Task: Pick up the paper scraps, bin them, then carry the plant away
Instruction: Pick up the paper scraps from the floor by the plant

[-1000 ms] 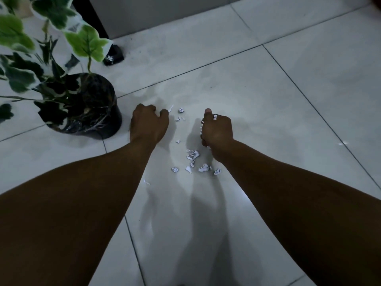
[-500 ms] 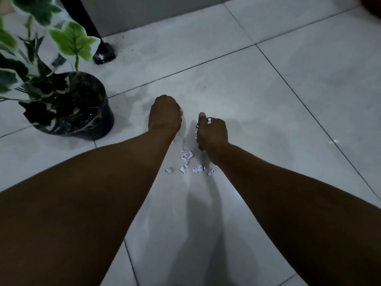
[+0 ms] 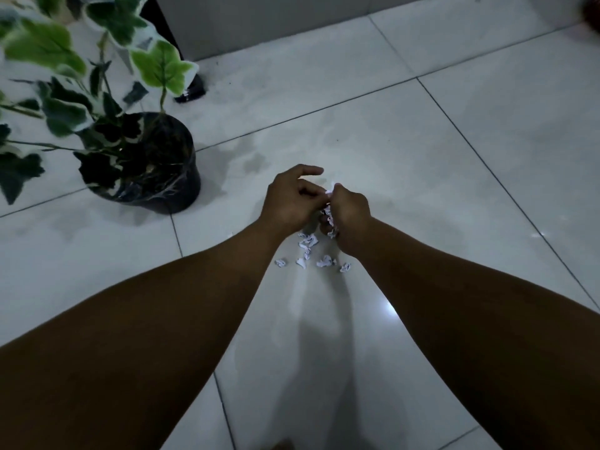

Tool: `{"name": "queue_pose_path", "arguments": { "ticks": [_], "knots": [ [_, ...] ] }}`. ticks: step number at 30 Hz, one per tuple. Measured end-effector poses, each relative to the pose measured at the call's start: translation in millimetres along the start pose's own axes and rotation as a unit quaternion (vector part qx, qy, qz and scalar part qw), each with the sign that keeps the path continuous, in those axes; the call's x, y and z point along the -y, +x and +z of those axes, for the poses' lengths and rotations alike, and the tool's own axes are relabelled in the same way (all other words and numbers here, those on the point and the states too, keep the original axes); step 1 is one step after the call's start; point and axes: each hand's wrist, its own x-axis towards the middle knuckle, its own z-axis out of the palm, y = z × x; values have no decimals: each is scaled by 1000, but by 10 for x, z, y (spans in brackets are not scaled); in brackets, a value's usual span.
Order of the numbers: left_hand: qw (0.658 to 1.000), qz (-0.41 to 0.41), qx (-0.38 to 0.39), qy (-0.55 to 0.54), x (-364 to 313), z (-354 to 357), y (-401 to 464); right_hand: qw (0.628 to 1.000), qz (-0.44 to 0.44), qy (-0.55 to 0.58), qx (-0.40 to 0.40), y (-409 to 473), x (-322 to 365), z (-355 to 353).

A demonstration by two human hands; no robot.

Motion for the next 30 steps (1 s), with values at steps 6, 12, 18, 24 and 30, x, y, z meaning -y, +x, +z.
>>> {"name": "queue_pose_path", "arguments": {
  "ticks": [6, 12, 18, 24, 30],
  "knots": [
    [990, 4, 46, 131, 17, -177, -52, 999, 23, -39, 26, 16, -45, 67],
    [989, 4, 96, 112, 43, -284, -159, 991, 22, -121, 52, -16, -79, 44],
    [984, 33, -27, 170, 183, -528, -276, 944, -159, -279, -81, -7, -35, 147],
    [919, 94, 152, 352, 465, -605, -602, 865, -294, -400, -75, -33, -153, 15],
    [932, 114, 102, 329, 490, -522, -588, 860, -302, -405, -71, -34, -173, -80]
  ]
}}
